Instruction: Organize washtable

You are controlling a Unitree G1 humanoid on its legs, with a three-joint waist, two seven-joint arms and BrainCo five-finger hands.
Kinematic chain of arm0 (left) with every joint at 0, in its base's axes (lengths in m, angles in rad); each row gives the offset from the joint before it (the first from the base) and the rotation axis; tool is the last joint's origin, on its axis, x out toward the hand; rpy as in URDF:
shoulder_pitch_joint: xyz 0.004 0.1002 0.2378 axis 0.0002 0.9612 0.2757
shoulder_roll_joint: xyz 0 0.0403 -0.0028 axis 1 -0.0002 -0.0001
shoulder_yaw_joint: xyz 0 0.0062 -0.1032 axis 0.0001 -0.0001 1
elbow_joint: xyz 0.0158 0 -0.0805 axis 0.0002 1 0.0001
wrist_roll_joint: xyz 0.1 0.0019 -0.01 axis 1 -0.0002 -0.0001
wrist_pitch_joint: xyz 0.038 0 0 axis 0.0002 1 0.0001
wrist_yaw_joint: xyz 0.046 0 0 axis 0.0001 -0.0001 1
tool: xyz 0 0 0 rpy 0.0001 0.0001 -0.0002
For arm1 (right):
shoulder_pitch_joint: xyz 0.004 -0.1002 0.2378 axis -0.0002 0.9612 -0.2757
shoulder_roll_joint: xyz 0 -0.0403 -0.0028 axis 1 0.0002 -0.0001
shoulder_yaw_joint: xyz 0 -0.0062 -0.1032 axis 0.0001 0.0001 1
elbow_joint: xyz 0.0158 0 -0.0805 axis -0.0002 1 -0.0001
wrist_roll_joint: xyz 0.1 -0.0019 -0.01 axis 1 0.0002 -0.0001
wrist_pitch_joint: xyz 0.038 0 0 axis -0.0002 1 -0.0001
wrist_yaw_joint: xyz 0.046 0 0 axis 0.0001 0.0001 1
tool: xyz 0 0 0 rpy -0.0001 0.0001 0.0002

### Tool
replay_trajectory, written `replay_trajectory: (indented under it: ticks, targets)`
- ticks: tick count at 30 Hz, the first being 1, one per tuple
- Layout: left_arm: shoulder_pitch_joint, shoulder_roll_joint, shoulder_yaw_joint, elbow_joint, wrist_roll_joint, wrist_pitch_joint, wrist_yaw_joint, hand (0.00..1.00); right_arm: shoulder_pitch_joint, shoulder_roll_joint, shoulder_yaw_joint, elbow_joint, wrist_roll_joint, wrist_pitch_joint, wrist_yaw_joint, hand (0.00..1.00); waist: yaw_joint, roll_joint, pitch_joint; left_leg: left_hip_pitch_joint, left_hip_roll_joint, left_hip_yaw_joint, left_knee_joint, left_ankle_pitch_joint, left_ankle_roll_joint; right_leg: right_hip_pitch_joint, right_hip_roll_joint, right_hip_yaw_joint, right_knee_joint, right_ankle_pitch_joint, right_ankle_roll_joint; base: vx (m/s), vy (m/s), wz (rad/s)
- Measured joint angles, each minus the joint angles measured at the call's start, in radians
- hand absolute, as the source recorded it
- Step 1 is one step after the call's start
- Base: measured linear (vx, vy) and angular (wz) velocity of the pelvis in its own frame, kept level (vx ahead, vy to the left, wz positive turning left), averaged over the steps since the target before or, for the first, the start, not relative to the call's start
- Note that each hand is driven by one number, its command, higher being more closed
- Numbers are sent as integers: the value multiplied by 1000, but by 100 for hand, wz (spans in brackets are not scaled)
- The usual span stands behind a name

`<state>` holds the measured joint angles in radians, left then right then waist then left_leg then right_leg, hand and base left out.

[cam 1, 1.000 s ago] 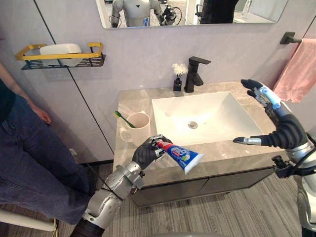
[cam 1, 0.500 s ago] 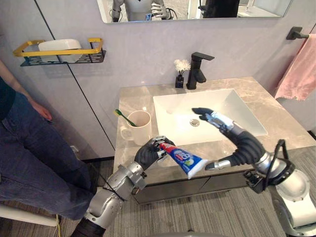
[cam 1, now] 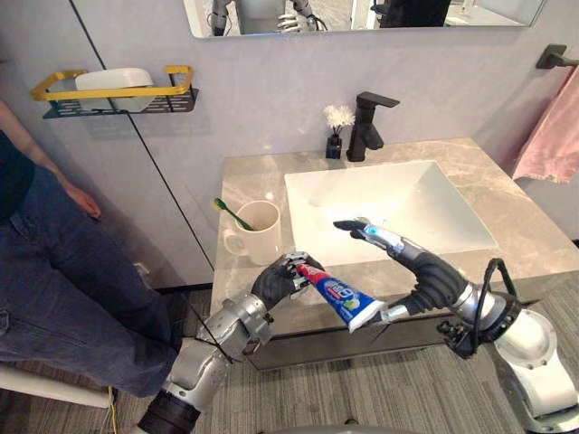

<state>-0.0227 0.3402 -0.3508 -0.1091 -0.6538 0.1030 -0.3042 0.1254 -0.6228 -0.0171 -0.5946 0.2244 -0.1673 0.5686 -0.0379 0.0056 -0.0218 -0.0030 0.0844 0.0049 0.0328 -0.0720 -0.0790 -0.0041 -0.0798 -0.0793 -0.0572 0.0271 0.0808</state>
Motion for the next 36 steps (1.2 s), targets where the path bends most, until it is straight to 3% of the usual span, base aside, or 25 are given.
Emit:
replay_trajectory:
  ticks: [5, 12, 22, 36]
  targets:
    - [0, 54, 1, -2, -3, 3, -27, 100, -3, -100, -19, 0, 2, 0, 13, 0, 0, 0, 0, 0, 1, 1, 0, 0, 0, 0, 1, 1, 0, 0, 0, 0, 0, 0]
    - [4, 278, -10, -127, -123, 23, -67, 100, -10, -225, 28, -1, 85, 0, 45, 0, 3, 1, 1, 0, 0, 1, 0, 0, 0, 0, 0, 0, 0, 0, 0, 0, 0, 0]
    - [7, 355, -34, -139, -262, 30, -61, 100, -12, -257, 63, -1, 88, -15, 32, 0, 0, 2, 3, 0, -2, 0, -2, 0, 0, 0, -2, -2, -2, 0, 0, 0, 0, 0]
    - [-10, 345, -160, -140, -332, 45, 3, 100, -96, -255, 76, -20, 34, -24, -57, 0, -3, 3, 6, 1, -4, 3, -3, 0, 0, -1, -4, 0, -3, 0, 0, 0, 0, 0]
